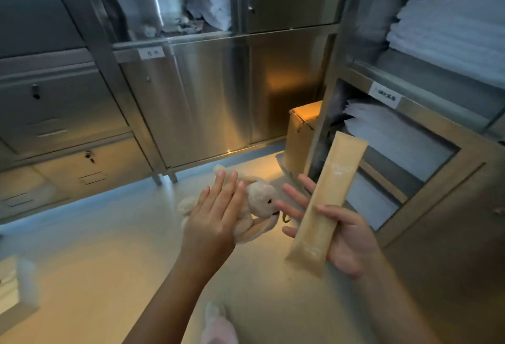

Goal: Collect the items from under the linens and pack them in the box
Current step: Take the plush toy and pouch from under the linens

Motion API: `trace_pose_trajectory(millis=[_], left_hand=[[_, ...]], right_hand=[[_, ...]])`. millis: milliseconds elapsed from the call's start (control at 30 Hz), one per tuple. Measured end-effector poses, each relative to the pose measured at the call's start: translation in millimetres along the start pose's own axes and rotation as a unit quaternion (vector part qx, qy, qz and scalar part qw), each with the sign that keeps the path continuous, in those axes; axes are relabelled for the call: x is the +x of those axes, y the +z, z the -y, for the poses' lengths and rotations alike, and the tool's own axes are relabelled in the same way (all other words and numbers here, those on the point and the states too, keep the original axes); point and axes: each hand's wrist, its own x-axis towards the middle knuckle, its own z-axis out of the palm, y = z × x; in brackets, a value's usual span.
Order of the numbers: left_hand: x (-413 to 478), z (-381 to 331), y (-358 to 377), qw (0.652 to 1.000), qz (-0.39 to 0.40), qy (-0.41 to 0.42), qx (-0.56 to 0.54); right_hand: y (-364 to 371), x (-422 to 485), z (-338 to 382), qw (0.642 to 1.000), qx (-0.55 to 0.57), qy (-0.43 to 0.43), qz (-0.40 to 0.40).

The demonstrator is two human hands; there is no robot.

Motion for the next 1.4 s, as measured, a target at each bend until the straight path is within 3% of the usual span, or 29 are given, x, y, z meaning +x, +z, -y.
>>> trace_pose_trajectory(millis=[300,533,767,1033,1400], left_hand=[[36.6,136.8,28.0,0.997,-0.024,-0.06,0.031],[75.1,240.6,38.8,0.995,-0.032,-0.06,0.07],[117.2,296.7,69.3,0.994,-0.023,-0.074,0.074],[205.2,343.6,142.9,0.992,-0.038,-0.082,0.087],[324.8,395.6,210.8,0.98,-0.046,-0.159,0.109]], right_hand=[[40.2,166.1,-6.7,0.998,-0.012,0.058,0.029],[77.2,283.6,-11.6,0.996,0.01,0.074,0.044],[75.9,365.2,-2.2,0.995,0.016,0.084,0.047],[42.9,473.1,70.9,0.995,0.008,0.083,0.054],[23.8,616.0,176.2,0.989,-0.038,0.121,0.074]])
